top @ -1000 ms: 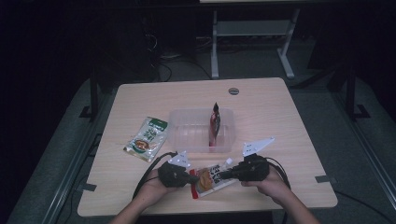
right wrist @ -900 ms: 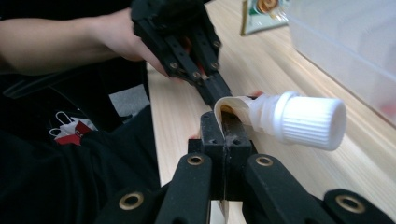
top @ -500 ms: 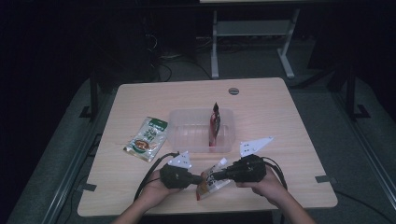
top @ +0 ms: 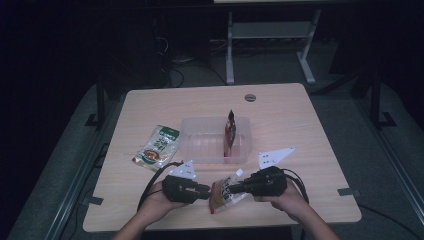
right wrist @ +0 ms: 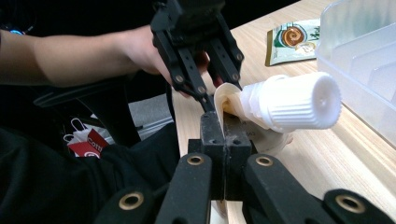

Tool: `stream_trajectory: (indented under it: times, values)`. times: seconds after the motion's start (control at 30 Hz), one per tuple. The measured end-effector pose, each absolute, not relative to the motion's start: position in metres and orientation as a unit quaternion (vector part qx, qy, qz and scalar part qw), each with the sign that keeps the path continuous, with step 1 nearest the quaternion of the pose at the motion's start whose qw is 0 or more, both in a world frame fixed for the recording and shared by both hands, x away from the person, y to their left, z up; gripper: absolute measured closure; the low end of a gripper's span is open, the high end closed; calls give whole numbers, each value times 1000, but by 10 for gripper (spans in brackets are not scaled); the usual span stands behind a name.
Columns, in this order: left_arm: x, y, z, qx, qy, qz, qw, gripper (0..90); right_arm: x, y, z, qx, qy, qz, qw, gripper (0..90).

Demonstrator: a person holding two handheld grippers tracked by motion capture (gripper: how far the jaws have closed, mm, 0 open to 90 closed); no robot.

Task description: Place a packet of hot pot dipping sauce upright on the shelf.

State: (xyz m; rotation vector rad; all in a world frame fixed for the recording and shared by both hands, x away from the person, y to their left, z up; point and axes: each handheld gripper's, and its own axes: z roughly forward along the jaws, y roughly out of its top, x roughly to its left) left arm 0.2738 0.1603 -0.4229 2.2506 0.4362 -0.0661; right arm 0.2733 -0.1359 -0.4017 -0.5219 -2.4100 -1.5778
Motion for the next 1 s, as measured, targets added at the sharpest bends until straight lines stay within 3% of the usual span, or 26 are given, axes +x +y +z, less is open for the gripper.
stream_trajectory:
  times: [0.47,1.0]
  values:
    - [260,213,-427,893,221,-25,392,387,283,-121,-389,-171,-837,-513,88,898]
    - [265,233,-430,887,240,-15,394,355,303,-106,-355,-162,-825,-536,74,898]
